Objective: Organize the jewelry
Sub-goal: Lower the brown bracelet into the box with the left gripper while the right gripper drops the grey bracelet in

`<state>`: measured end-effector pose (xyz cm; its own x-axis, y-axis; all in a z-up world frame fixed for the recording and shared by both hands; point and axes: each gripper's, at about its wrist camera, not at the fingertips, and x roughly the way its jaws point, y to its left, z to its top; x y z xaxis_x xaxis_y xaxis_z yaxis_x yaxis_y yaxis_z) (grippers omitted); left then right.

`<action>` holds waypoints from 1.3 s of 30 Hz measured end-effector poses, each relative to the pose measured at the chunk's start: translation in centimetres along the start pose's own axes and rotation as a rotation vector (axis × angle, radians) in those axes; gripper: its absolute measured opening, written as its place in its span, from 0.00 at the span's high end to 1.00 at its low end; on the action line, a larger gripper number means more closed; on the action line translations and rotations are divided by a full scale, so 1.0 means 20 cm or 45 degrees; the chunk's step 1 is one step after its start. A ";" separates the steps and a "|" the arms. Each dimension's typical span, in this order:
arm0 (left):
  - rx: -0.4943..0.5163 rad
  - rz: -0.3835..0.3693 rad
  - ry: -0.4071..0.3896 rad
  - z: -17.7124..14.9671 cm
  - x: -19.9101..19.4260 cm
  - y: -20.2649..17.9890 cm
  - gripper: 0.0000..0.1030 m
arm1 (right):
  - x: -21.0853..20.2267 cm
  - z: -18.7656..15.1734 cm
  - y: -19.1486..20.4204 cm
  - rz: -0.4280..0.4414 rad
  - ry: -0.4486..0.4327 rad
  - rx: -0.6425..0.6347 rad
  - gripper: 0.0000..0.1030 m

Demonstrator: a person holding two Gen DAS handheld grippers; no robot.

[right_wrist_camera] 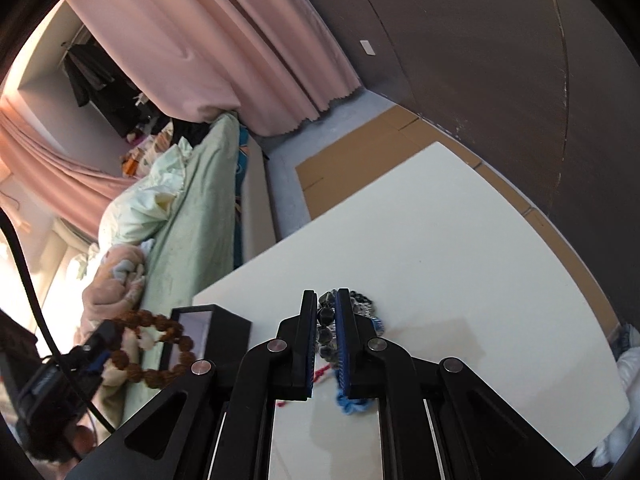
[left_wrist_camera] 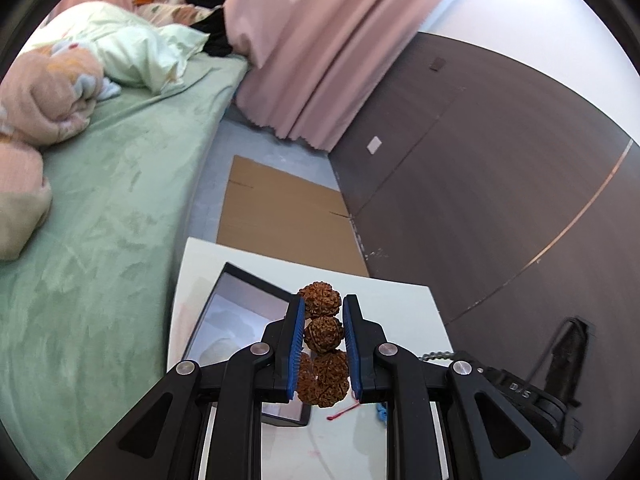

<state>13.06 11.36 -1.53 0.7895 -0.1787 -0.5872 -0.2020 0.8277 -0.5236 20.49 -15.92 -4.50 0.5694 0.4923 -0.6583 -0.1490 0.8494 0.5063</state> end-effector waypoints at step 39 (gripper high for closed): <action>-0.200 0.071 -0.028 0.05 -0.12 0.23 0.29 | 0.34 -0.24 0.59 0.589 0.109 -0.031 0.87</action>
<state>10.69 16.17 -1.92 0.7867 -0.1216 -0.6052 -0.3327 0.7423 -0.5816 18.65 -1.66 -5.76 0.3706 0.8330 -0.4108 -0.3908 0.5411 0.7446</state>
